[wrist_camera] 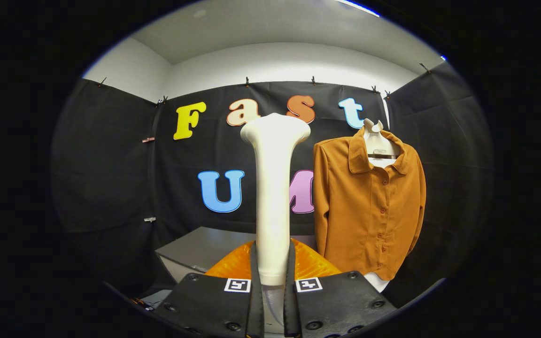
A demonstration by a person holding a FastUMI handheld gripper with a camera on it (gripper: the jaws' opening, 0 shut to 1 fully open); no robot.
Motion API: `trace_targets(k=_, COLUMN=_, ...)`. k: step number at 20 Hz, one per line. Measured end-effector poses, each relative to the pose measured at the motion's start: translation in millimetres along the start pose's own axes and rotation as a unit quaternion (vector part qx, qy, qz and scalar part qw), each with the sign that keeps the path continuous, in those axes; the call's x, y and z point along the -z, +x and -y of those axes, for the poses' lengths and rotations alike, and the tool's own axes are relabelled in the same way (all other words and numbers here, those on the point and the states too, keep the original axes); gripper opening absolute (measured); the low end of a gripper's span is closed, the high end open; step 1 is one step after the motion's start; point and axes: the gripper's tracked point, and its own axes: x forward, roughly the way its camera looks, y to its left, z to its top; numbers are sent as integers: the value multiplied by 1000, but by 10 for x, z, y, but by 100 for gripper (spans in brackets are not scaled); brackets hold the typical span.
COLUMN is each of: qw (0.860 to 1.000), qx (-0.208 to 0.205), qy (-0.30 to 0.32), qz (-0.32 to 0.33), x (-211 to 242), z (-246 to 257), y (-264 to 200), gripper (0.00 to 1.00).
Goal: Iron the clothes twice with a garment steamer, once on the left side and once on the right side.
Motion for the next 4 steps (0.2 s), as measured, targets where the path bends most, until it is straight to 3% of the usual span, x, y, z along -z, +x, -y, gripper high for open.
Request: trace_targets(k=4, qw=1000, qx=0, qy=0, qz=-3, x=28, z=-2, y=-7, gripper=20)
